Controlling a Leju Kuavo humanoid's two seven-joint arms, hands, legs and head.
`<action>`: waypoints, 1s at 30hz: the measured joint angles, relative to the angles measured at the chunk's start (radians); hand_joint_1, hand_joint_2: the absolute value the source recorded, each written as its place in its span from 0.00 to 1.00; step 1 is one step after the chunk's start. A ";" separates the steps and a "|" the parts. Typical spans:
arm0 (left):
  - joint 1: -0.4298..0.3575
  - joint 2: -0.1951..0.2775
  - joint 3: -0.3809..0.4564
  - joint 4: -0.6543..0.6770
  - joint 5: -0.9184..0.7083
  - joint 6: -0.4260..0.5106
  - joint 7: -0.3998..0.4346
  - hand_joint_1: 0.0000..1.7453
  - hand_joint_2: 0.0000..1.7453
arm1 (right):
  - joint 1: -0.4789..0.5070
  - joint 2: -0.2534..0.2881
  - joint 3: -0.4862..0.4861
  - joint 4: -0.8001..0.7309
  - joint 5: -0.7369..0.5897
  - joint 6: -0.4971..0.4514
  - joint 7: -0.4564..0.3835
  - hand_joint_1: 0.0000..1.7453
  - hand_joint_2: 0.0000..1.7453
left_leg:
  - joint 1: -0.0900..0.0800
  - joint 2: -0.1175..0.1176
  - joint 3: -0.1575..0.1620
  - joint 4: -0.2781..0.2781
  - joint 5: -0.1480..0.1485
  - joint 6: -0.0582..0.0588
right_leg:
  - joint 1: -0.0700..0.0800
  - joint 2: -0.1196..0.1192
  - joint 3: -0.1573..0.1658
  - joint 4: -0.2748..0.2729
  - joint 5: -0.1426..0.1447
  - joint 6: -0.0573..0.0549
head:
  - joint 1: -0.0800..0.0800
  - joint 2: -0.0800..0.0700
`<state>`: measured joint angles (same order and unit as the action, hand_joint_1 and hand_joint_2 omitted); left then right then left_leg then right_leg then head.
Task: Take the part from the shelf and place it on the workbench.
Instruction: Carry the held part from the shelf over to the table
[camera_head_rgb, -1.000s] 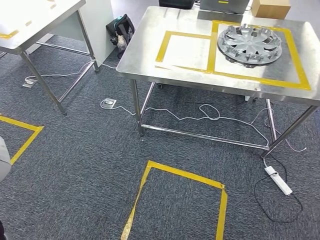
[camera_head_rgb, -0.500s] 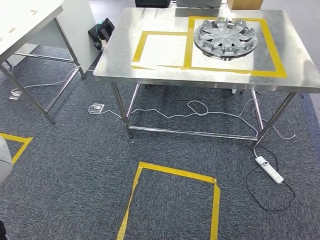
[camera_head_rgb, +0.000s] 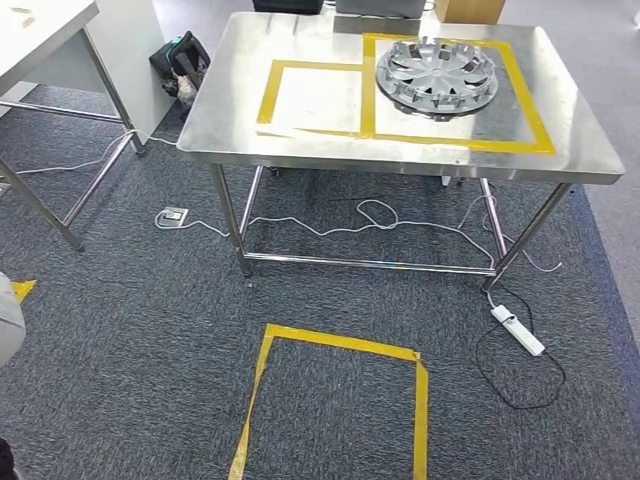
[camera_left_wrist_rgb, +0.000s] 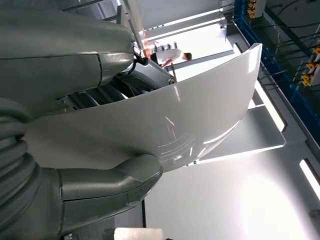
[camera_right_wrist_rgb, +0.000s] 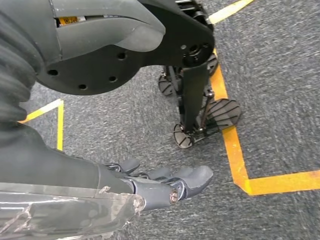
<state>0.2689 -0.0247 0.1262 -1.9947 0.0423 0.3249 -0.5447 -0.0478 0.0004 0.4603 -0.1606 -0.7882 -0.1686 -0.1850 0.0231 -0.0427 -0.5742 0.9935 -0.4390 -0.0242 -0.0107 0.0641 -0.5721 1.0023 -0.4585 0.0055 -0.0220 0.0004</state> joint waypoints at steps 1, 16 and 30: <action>0.000 0.000 -0.001 0.000 0.000 0.000 0.000 1.00 1.00 | -0.001 0.000 0.000 0.000 -0.002 -0.001 0.000 0.00 1.00 | -0.001 0.000 0.000 0.000 0.000 0.003 | -0.001 -0.001 0.001 -0.003 0.003 0.004 | 0.000 0.000; 0.012 -0.004 -0.004 0.000 0.000 0.018 -0.011 1.00 1.00 | -0.002 0.000 0.000 0.000 0.014 -0.007 -0.005 0.00 1.00 | -0.004 0.000 -0.001 0.002 0.002 0.012 | -0.005 -0.001 0.013 -0.010 0.011 0.054 | -0.001 0.000; 0.017 -0.008 -0.011 -0.002 -0.001 0.023 -0.014 1.00 1.00 | -0.003 0.000 0.001 0.000 0.022 -0.002 -0.003 0.00 1.00 | -0.009 0.025 0.009 -0.019 0.013 0.046 | -0.012 -0.050 -0.098 0.205 -0.099 0.070 | 0.010 0.000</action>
<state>0.2854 -0.0323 0.1156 -1.9970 0.0417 0.3477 -0.5585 -0.0506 0.0000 0.4614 -0.1606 -0.7658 -0.1709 -0.1876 0.0146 -0.0180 -0.5653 0.9741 -0.4255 0.0214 -0.0225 0.0136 -0.6701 1.2077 -0.5572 0.0759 -0.0121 0.0004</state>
